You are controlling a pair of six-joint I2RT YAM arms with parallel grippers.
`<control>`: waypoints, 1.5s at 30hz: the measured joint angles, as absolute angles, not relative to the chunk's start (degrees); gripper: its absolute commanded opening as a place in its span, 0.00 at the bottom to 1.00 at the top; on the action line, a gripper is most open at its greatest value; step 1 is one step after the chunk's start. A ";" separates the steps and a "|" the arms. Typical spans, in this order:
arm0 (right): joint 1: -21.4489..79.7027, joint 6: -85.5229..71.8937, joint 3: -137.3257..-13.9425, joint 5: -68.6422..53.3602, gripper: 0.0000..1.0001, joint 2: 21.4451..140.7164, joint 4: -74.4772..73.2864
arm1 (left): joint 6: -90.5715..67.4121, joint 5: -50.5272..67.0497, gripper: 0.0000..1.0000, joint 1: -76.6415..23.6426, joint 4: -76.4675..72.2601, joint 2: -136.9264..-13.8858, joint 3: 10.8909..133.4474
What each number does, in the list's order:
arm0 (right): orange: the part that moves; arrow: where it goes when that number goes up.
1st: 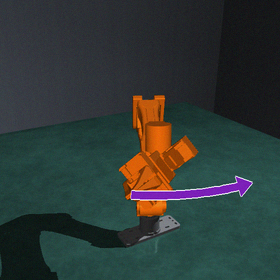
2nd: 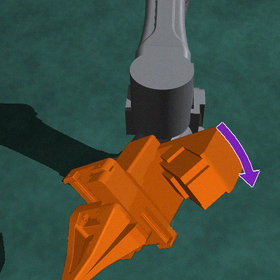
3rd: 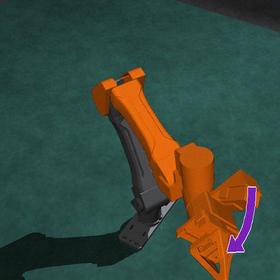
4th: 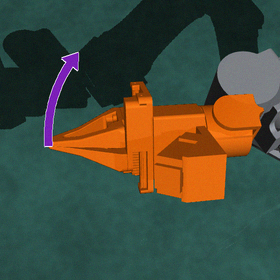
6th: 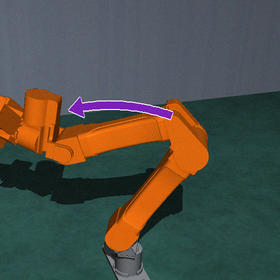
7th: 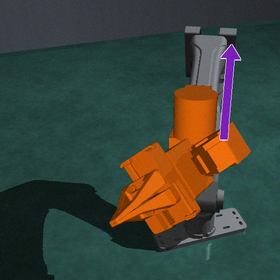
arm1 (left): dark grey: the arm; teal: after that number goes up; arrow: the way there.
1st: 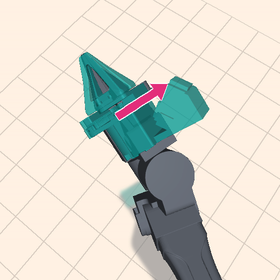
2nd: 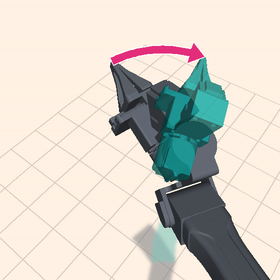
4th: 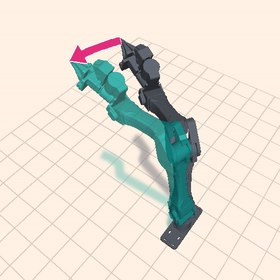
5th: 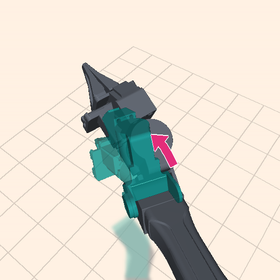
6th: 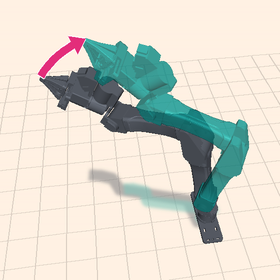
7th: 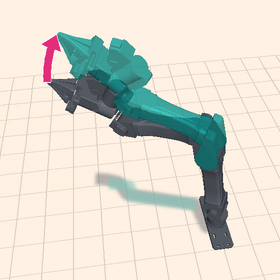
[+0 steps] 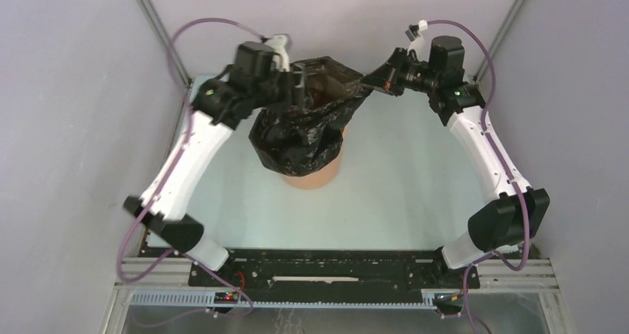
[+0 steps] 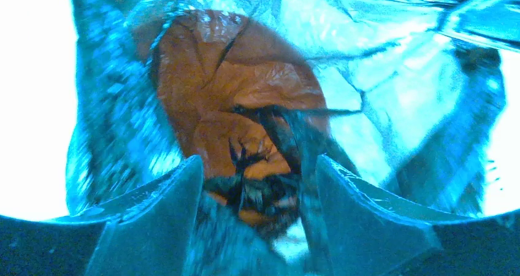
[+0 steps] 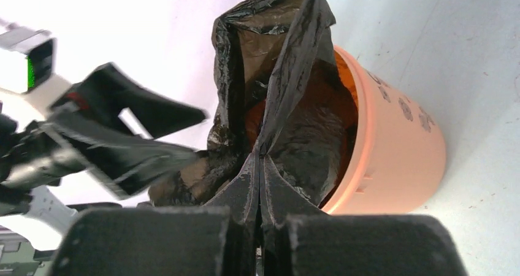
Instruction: Put the trash bags into the trash bin
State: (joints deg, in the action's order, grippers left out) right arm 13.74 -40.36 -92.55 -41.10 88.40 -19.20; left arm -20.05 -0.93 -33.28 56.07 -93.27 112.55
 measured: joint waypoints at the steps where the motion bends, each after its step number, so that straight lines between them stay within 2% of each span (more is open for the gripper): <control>1: 13.39 -40.36 -92.55 -41.36 0.00 88.31 -19.18 | -20.67 -0.27 0.76 -32.75 56.69 -90.72 112.73; 4: 12.82 -40.45 -92.51 -42.44 0.00 87.74 -19.00 | -22.55 0.16 0.79 -31.09 59.68 -83.40 112.60; 7: 13.02 -40.88 -92.51 -43.31 0.00 86.80 -18.44 | -25.12 -0.95 0.98 -30.00 62.35 -77.87 111.68; 11: 13.28 -42.06 -92.51 -44.10 0.00 85.47 -17.28 | -31.14 -1.72 1.00 -28.82 64.99 -71.29 106.04; 15: 13.26 -42.78 -92.51 -44.18 0.00 84.64 -16.84 | -38.61 -0.30 1.00 -27.09 64.40 -64.82 94.04; 18: 13.26 -43.11 -92.51 -44.23 0.00 84.55 -16.84 | -42.74 5.26 0.99 -24.88 58.00 -61.19 83.40; 20: 13.26 -43.42 -92.51 -44.23 0.00 84.55 -16.80 | -44.93 8.84 0.90 -24.27 53.49 -60.66 78.15; 23: 13.26 -44.03 -92.51 -44.21 0.00 84.55 -16.53 | -46.02 12.38 0.54 -24.25 49.34 -63.24 75.79; 27: 13.26 -44.31 -92.51 -44.12 0.00 84.42 -16.21 | -44.16 13.21 0.20 -24.10 47.24 -69.49 79.40; 28: 13.28 -44.34 -92.51 -44.05 0.00 84.34 -16.12 | -43.31 13.06 0.16 -24.01 47.13 -71.24 81.36; 33: 13.28 -44.38 -92.51 -44.01 0.00 83.64 -15.79 | -40.42 11.49 0.13 -23.66 46.63 -76.53 91.66; 35: 13.28 -44.38 -92.51 -44.01 0.00 83.46 -15.51 | -39.81 11.22 0.01 -23.59 44.80 -77.06 94.28; 36: 13.30 -44.36 -92.51 -44.01 0.00 83.44 -15.38 | -39.64 11.29 0.00 -23.57 43.70 -77.14 94.94; 45: 13.96 -43.16 -92.51 -43.57 0.00 83.50 -14.85 | -34.92 11.97 0.00 -23.29 36.12 -83.09 95.04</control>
